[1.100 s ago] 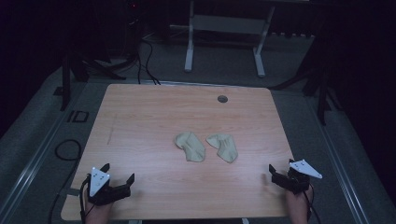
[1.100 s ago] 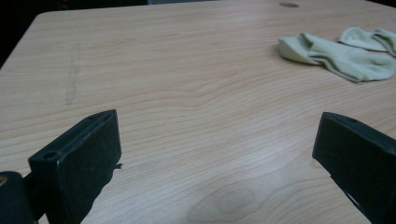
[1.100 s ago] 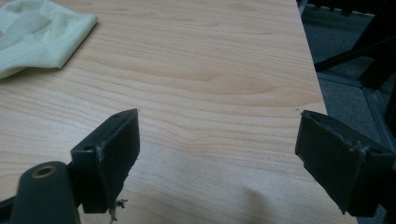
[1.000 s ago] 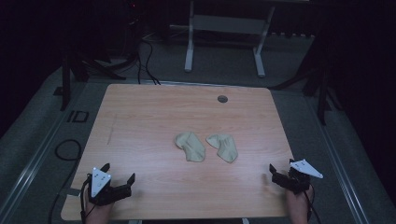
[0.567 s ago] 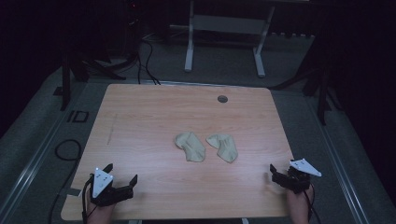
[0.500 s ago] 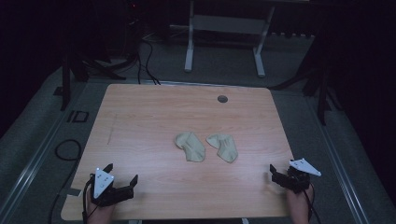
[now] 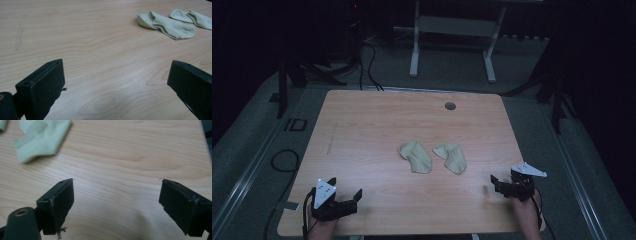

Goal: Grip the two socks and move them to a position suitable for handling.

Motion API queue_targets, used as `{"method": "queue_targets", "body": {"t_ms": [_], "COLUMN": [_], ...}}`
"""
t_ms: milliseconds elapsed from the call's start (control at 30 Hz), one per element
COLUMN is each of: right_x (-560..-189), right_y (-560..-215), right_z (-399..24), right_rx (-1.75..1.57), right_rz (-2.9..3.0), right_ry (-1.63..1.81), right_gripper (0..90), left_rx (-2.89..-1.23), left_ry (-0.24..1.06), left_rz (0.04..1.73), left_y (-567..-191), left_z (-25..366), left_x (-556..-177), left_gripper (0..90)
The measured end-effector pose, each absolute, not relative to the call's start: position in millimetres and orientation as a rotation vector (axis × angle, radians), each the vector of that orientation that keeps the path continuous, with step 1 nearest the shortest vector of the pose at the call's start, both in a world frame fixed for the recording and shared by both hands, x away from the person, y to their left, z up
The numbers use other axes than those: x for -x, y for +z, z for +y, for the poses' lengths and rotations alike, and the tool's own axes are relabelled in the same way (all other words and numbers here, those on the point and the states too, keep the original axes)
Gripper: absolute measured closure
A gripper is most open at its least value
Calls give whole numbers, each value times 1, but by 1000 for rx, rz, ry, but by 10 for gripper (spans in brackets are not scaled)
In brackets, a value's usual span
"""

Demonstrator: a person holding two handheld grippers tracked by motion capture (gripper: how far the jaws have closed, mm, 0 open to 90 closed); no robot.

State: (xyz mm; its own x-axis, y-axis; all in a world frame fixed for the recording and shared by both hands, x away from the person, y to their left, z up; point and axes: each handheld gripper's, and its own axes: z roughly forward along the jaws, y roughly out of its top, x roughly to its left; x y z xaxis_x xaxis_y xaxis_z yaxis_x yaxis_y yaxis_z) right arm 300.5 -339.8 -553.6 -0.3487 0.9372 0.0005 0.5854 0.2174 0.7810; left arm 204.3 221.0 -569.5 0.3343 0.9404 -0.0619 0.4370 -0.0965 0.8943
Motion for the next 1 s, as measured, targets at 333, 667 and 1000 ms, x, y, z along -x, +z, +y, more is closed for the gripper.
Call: {"method": "queue_targets", "body": {"t_ms": [333,667,1000], "right_x": [-320,-349,-379], "right_y": [-544,-531,-527], "right_z": [-312,-267,-221], "right_rx": [-1394,-1296,-1234], "right_rz": [2095,2206,2284], "right_ry": [992,996,995], "right_gripper": [124,186,206], "left_rx": [-1732,-1738,-1742], "left_ry": [658,625,624], "left_rz": [1233,1229,1224], "left_y": [-571,-573,-573], "left_z": [216,214,215], "left_x": [-204,-205,-204], "left_gripper": [11,11,11]}}
